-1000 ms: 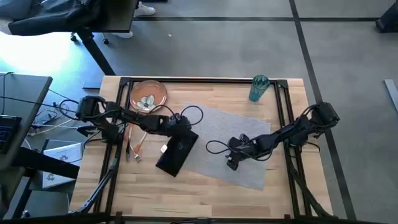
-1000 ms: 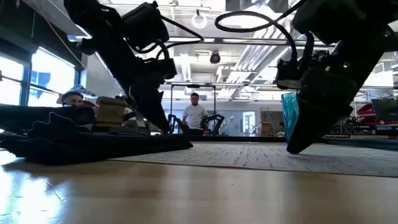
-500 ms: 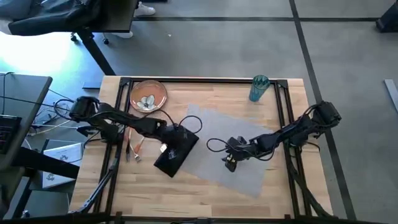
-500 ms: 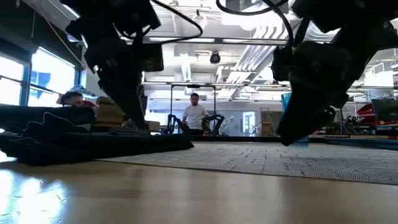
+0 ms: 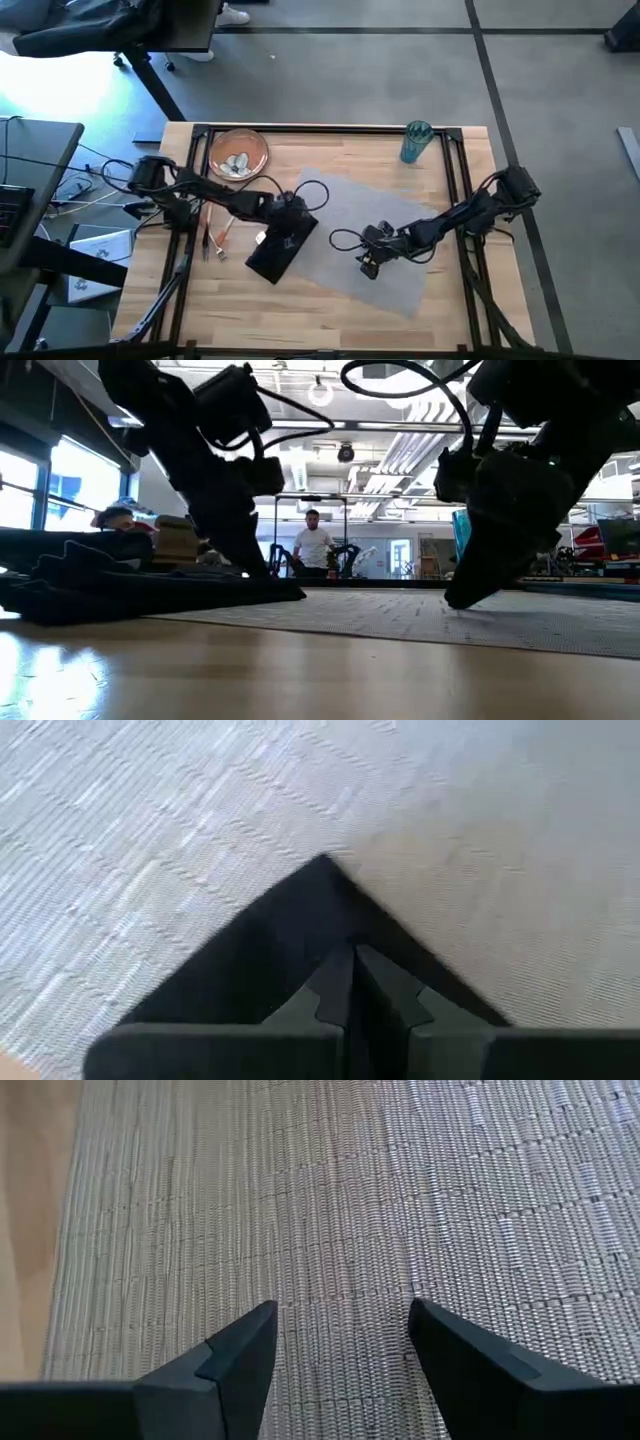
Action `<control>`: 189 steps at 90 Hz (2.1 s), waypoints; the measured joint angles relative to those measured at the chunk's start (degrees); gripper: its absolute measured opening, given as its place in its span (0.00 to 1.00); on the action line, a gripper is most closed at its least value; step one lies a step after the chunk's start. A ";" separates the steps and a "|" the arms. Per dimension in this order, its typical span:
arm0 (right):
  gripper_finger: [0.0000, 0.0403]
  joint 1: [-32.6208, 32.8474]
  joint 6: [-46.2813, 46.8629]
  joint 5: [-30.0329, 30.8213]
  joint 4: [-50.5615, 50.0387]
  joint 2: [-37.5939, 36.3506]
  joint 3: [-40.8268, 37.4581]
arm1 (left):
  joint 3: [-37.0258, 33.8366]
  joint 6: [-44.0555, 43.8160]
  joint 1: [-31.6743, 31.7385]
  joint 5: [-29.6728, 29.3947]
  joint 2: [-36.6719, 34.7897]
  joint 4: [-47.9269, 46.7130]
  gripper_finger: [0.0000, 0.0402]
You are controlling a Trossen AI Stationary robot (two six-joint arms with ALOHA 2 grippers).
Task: Set table place
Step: Put the black table napkin on the gray table mat
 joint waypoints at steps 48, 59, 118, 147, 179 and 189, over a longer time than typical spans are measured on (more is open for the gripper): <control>0.54 0.54 -2.68 0.10 -0.17 0.15 -0.07 | 0.81 2.56 10.56 -2.56 2.79 13.33 0.00; 0.54 0.54 -2.68 0.04 -0.18 0.15 -0.07 | 2.10 3.17 12.78 -0.95 2.05 12.30 0.00; 0.54 0.60 -1.10 0.73 -0.57 0.15 -0.11 | 6.43 -24.08 -18.98 10.79 -16.20 -52.39 0.00; 0.54 0.60 -1.70 0.90 -0.57 0.15 -0.13 | -2.56 -33.26 -22.86 13.18 -11.65 -33.29 0.00; 0.54 0.58 -3.23 1.25 -0.58 0.17 -0.15 | -3.73 -30.24 -20.14 11.46 -10.35 -30.70 0.00; 0.54 0.56 -3.24 1.51 -0.57 0.17 -0.15 | -3.76 -28.74 -19.39 10.06 -10.30 -28.84 0.00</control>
